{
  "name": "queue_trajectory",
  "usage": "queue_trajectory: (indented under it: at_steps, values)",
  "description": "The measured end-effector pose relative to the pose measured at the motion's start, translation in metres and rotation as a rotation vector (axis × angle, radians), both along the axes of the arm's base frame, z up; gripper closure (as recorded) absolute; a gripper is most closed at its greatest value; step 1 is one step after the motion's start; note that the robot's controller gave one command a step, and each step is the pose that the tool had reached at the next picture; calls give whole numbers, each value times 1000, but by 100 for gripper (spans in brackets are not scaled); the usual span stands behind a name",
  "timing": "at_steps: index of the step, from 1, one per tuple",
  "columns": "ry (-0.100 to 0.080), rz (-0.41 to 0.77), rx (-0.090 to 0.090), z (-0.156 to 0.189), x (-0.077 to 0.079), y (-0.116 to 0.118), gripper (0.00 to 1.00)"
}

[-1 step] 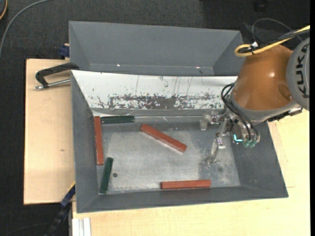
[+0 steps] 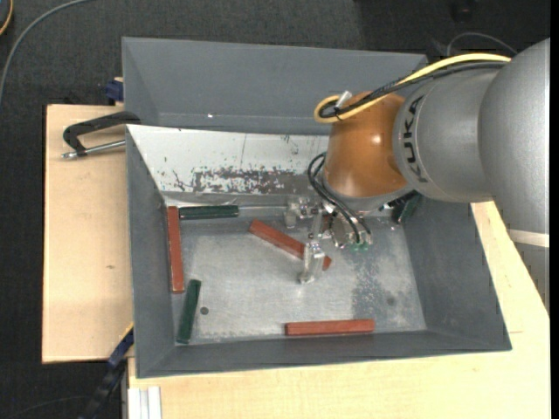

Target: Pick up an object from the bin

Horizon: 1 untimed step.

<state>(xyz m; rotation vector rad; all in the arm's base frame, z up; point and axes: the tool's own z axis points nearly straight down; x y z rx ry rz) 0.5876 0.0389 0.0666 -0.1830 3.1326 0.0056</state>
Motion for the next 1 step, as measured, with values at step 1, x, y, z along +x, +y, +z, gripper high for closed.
queue_trajectory:
  at_steps: [1]
  values:
    - [-1, -5, -2, 4, 0, -3, 100]
